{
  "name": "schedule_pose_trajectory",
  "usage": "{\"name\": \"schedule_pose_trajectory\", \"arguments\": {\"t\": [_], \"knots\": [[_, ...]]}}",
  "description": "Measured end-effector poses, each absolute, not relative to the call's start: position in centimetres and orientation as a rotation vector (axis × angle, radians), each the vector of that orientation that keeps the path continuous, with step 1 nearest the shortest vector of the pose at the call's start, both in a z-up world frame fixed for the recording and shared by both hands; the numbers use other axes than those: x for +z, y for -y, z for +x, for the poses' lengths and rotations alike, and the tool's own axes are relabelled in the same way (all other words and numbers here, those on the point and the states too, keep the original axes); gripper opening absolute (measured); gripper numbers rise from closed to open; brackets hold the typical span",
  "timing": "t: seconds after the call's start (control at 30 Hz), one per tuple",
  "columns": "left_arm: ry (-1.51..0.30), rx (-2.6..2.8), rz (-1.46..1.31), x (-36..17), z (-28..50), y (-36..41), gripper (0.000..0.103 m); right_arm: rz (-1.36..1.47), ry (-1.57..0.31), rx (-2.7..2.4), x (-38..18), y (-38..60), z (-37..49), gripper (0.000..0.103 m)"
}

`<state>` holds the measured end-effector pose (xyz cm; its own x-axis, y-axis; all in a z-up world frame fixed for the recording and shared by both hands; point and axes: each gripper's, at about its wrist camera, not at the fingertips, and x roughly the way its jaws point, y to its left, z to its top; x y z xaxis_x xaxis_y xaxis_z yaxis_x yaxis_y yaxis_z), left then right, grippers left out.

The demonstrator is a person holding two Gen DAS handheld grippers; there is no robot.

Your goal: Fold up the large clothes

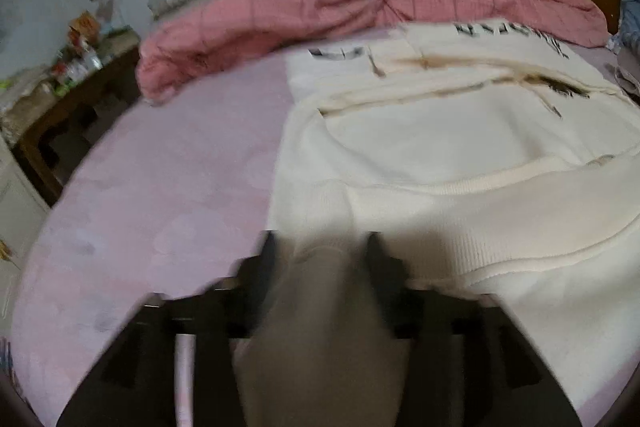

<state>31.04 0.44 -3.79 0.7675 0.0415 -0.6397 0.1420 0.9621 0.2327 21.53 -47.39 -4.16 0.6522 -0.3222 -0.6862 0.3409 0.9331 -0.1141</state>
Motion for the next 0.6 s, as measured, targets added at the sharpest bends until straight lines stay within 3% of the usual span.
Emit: {"name": "schedule_pose_trajectory", "arguments": {"t": [0.03, 0.07, 0.1, 0.13, 0.17, 0.3, 0.6], "knots": [[-0.655, -0.055, 0.271, -3.2, 30.2, -0.6, 0.061, 0.025, -0.767, -0.382, -4.1, 47.2, 21.2, 0.027], [-0.598, -0.042, 0.268, -2.4, 29.2, -0.6, 0.068, 0.021, -0.756, -0.403, -3.8, 47.1, 20.8, 0.049], [-0.549, -0.023, 0.266, -1.9, 28.1, -0.5, 0.082, 0.018, -0.733, -0.425, -3.4, 46.8, 20.2, 0.076], [-0.504, -0.007, 0.257, -1.2, 26.9, -0.4, 0.088, 0.018, -0.705, -0.427, -2.9, 46.7, 19.6, 0.085], [-0.474, -0.012, 0.23, -0.7, 25.6, -0.4, 0.092, 0.02, -0.661, -0.415, -2.1, 46.2, 18.4, 0.086], [-0.486, -0.191, 0.012, 0.5, 22.7, 0.5, 0.092, 0.075, -0.593, -0.314, -0.1, 43.9, 15.6, 0.087], [-0.654, -0.416, 0.033, -2.0, 22.4, 10.2, 0.092, -0.003, -0.73, -0.08, -2.9, 35.4, 16.5, 0.09]]}}
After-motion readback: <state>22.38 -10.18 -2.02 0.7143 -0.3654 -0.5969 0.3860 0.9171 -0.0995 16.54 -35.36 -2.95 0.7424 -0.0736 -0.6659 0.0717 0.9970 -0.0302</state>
